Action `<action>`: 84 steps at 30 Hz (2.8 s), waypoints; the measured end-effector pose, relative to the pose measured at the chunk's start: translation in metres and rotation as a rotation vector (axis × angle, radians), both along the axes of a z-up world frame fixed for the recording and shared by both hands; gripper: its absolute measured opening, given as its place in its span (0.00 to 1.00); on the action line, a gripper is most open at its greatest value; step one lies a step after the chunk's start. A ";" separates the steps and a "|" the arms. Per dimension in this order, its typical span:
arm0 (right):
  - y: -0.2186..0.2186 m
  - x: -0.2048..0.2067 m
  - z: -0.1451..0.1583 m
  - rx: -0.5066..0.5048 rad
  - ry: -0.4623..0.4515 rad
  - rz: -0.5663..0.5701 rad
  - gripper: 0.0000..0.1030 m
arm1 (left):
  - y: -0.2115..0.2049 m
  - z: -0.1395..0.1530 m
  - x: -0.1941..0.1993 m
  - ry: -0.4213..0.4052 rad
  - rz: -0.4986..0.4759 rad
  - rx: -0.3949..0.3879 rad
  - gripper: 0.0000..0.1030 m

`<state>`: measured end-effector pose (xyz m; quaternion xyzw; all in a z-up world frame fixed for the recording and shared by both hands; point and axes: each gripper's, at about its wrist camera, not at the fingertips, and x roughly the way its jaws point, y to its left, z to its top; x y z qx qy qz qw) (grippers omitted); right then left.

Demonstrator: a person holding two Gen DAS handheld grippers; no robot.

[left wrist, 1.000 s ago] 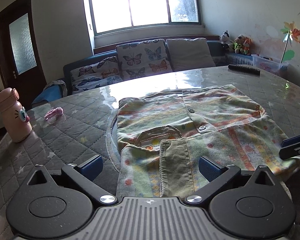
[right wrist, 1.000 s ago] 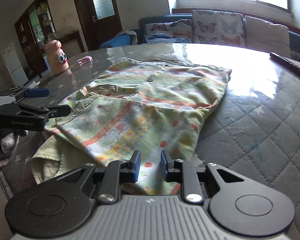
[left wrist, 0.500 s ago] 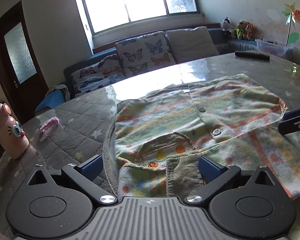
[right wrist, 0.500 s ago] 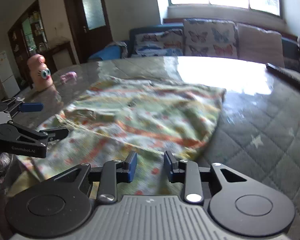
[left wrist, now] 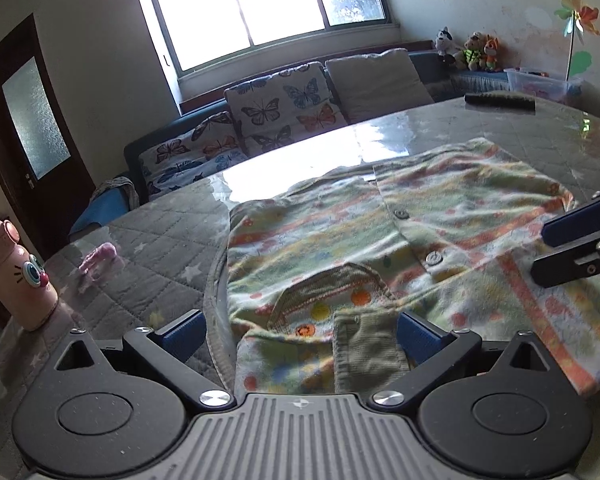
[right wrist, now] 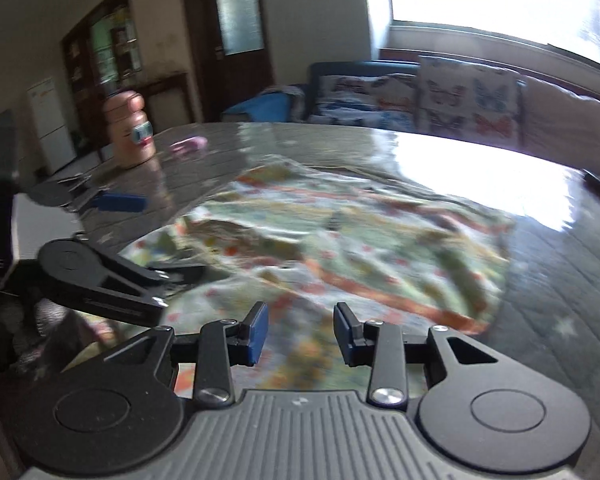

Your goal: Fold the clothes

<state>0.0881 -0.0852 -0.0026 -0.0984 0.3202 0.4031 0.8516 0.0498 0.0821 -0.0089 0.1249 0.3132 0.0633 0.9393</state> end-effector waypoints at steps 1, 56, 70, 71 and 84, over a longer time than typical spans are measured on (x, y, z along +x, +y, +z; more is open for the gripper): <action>0.004 -0.003 -0.001 -0.009 -0.005 0.012 0.36 | 0.000 -0.002 -0.001 0.004 -0.001 0.001 1.00; -0.066 -0.103 0.008 -0.202 -0.152 0.142 0.52 | -0.054 0.000 -0.130 -0.061 -0.506 0.184 0.30; -0.038 -0.106 0.003 -0.183 -0.225 0.236 0.54 | -0.037 0.033 -0.093 -0.095 -0.423 -0.066 0.07; -0.035 -0.106 0.002 -0.178 -0.230 0.241 0.54 | -0.036 0.034 -0.091 -0.097 -0.423 -0.072 0.07; -0.027 -0.077 0.014 -0.050 -0.091 0.174 0.13 | -0.021 0.027 -0.116 -0.097 -0.394 -0.010 0.38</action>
